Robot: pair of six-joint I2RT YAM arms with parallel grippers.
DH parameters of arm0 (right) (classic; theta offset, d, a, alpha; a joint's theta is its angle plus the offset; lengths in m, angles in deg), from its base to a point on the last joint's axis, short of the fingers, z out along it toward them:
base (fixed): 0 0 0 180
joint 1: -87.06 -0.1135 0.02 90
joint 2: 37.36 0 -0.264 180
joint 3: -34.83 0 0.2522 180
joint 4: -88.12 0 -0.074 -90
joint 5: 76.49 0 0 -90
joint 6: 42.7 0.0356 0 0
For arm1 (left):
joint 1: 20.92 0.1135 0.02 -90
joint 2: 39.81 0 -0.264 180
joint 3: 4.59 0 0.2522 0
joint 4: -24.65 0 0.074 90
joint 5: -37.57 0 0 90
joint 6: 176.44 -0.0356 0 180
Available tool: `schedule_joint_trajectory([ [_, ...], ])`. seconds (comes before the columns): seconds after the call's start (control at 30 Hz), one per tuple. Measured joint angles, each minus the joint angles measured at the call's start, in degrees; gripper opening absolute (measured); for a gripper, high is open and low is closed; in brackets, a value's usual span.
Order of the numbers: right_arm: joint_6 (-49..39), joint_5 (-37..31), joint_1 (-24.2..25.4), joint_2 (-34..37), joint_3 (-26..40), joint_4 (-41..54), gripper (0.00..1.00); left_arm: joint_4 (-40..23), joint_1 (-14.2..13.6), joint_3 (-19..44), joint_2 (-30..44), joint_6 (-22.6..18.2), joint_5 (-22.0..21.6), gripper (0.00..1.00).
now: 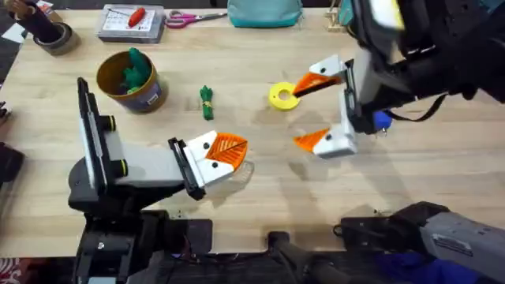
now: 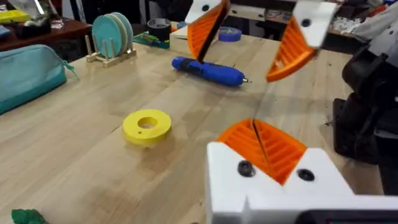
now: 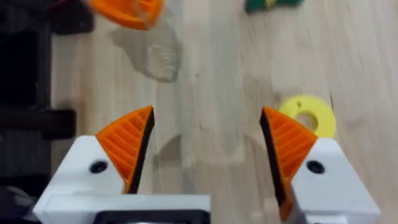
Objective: Pick up the gripper from the table and insert it into the empty holder that is missing its gripper. Then pick up a screw, insert it into the mounting hole, and use the screwdriver to tighten it. Finally, clean up the table by picking up the vegetable and placing it into the bucket.
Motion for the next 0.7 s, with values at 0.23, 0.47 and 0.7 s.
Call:
schedule_joint_trajectory([
  [0.23,28.8,-20.0,0.0,0.0,5.7,4.7,0.997,0.0,0.0,0.0,0.0,0.0,0.0,0.007],
  [0.47,45.0,-36.7,1.6,0.0,17.6,15.9,0.997,0.0,0.0,0.0,0.0,0.0,0.0,0.007],
  [0.7,50.1,-41.9,11.4,0.0,23.5,17.9,0.997,0.0,0.0,0.0,0.0,0.0,0.0,0.007],
])
